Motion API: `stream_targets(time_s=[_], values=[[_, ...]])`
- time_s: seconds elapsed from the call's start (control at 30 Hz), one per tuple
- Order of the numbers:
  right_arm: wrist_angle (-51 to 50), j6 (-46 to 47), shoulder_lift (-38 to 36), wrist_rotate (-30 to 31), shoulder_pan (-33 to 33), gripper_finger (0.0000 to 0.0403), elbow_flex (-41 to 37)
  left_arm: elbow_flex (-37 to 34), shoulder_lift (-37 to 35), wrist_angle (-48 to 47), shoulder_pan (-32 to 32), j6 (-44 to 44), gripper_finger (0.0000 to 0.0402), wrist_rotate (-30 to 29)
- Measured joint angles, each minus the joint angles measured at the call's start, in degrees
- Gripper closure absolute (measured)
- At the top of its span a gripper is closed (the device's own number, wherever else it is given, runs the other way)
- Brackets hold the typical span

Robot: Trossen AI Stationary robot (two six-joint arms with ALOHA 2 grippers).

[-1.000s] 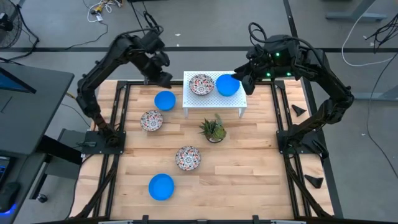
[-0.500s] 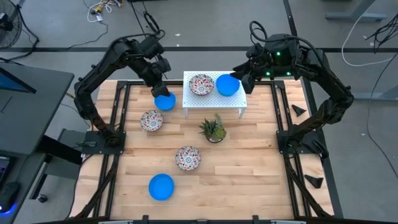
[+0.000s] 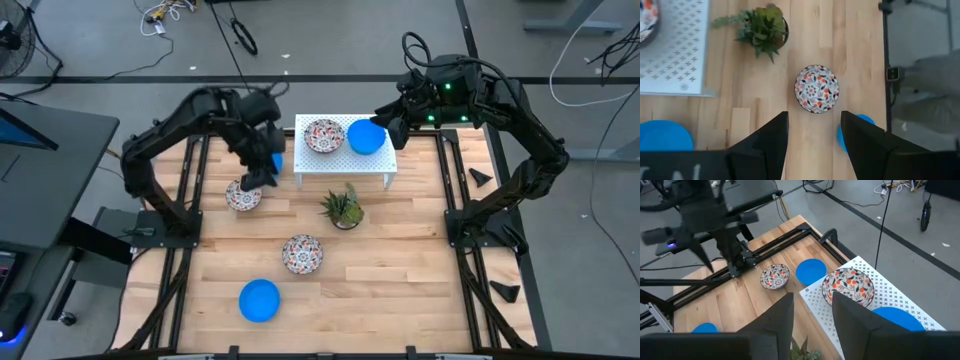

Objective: Pick & Place Mini bowls
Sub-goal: Stack the bottom blue bowl on the blue bowl on the shelf

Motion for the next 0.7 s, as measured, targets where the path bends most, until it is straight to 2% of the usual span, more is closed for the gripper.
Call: stream_targets(time_s=[0.27, 0.7], values=[[-0.02, -0.02, 0.0, -0.01, 0.0, 0.0266, 0.0, 0.0, 0.02, 0.0, -7.75, -4.8, 0.0216, -2.65], [-0.04, 0.0, 0.0, -0.01, 0.0, 0.0266, 0.0, 0.0, 0.07, 0.0, -19.66, -18.91, 0.0216, -6.31]])
